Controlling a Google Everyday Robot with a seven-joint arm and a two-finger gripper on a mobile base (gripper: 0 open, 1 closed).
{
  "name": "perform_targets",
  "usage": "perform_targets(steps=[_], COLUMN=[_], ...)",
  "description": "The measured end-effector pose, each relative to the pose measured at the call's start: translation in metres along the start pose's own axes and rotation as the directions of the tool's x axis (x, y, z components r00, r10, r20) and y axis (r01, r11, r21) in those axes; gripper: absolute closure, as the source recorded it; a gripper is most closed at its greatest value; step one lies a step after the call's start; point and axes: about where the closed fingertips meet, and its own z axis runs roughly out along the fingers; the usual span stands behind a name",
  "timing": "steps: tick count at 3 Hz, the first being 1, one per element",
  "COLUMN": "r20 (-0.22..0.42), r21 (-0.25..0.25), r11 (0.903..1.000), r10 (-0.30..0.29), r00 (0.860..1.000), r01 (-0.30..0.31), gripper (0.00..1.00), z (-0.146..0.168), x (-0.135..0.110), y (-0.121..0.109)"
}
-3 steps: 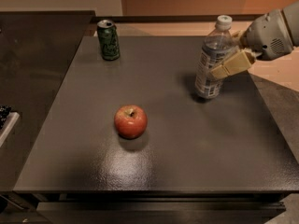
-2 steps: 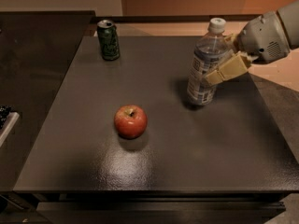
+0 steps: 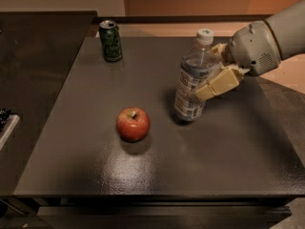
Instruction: Move blue plastic bottle near apple
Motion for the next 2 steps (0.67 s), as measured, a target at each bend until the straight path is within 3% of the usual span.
perform_targets(steps=[1,2], r20=[0.01,0.016], r21=[-0.033,-0.07], r11=[0.9992,0.9964], r10=[-0.024,-0.047], r00=[1.0,0.999], r01=[0.025,0.048], gripper=[1.0,0.84], z=[0.014,0.027], x=[-0.003,-0.006], y=[0.012,0.019])
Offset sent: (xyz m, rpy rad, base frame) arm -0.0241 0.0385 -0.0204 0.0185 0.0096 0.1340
